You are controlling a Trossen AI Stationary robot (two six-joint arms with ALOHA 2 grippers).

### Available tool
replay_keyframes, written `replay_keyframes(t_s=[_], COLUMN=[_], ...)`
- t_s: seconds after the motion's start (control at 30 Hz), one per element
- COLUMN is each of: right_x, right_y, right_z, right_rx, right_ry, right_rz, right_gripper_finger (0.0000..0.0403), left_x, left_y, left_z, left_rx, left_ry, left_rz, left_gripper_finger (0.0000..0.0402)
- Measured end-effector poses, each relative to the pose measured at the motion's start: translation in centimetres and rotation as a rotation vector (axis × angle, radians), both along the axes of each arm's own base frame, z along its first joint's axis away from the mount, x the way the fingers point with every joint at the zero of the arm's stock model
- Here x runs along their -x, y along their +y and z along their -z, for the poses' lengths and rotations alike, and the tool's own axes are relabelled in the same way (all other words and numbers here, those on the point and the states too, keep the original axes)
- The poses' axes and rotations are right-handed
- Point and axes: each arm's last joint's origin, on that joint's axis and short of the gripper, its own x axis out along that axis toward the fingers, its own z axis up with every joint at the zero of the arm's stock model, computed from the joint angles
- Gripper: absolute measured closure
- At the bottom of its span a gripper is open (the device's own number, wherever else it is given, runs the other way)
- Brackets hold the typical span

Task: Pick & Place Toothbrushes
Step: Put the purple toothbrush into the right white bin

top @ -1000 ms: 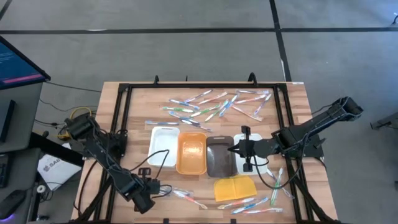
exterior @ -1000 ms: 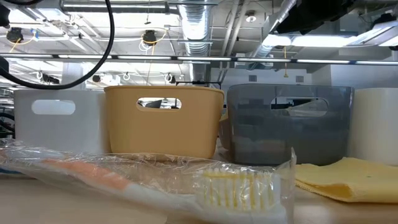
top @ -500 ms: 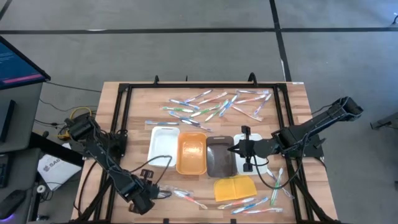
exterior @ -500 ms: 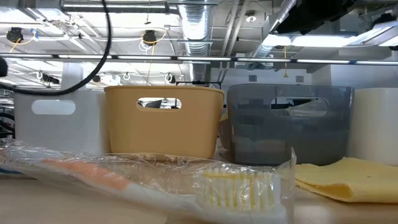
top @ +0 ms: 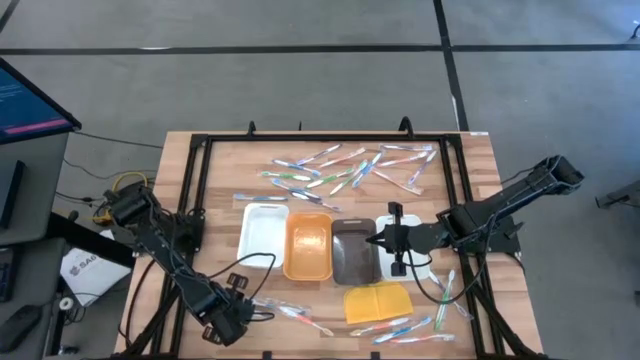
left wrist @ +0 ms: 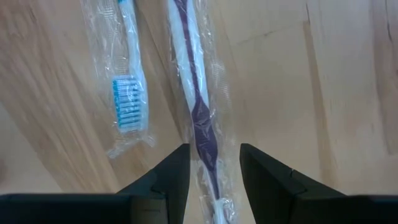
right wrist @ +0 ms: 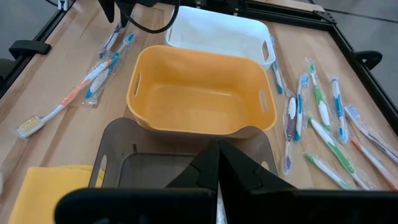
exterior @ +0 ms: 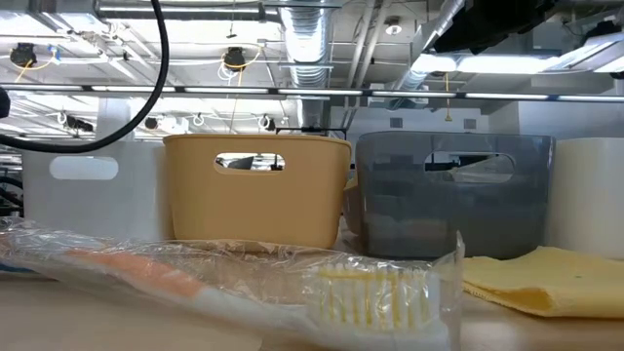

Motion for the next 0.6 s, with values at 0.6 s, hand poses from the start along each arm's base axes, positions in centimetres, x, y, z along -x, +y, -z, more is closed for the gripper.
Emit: replay_keyframes(t_s=[0.6], right_x=[0.00], right_y=[0.00], right_z=[0.00], right_rx=[0.000], right_ry=[0.000], right_rz=[0.000], right_gripper_finger=[0.0403], left_x=[-0.14], left_y=[-0.11], left_z=[-0.03], left_rx=[0.006], left_ry=[-0.022], left_rz=[-0.004], left_gripper_finger=[0.0266])
